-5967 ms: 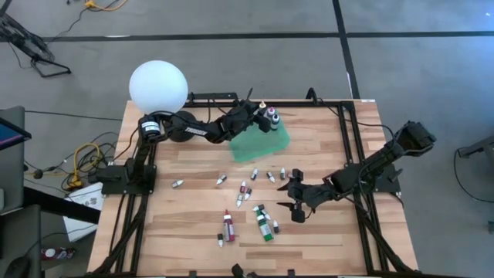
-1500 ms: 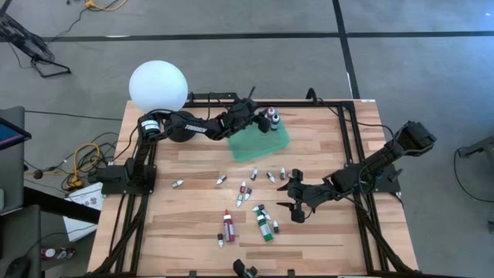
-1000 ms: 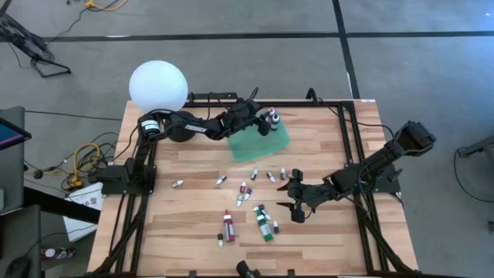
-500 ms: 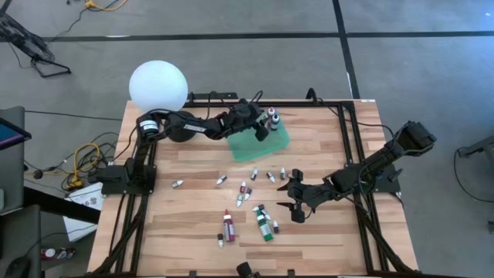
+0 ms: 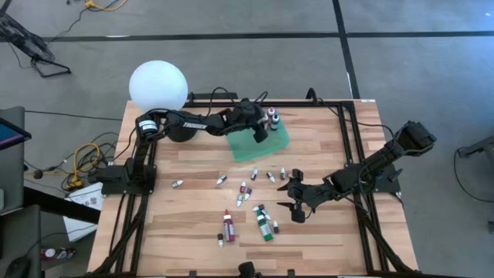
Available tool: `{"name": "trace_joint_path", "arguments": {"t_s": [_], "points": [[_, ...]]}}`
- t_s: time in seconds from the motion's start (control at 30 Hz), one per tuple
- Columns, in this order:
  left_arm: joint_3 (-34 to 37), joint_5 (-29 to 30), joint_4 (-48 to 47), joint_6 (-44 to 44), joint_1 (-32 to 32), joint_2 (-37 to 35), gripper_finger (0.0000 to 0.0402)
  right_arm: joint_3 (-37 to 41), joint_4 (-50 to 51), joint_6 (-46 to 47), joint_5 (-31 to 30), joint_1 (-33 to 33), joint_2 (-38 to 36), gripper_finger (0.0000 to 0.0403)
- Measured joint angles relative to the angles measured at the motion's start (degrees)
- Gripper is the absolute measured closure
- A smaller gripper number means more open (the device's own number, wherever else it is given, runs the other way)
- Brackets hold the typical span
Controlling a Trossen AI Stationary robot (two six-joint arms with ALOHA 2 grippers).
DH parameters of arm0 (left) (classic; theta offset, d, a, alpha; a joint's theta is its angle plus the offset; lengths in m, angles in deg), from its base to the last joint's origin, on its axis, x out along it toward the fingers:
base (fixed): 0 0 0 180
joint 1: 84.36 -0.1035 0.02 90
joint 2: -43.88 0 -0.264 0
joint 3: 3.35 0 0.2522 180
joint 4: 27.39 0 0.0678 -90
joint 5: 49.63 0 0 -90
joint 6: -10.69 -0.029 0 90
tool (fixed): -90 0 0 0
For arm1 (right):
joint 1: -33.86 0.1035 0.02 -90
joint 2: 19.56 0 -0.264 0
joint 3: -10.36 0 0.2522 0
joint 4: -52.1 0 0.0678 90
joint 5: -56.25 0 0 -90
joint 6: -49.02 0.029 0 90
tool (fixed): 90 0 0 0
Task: Pick & Place food coloring
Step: Put the yellow food coloring bottle into the green bin
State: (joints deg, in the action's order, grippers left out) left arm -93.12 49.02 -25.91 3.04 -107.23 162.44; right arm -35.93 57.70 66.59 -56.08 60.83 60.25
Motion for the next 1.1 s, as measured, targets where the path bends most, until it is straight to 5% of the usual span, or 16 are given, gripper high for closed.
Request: {"name": "trace_joint_path", "arguments": {"t_s": [1.1], "points": [[0.00, 5.01, -3.64, -0.18, -0.92, 0.00, 0.0225, 0.00, -0.02, 0.01, 0.00, 0.00, 0.00, 0.0173]]}}
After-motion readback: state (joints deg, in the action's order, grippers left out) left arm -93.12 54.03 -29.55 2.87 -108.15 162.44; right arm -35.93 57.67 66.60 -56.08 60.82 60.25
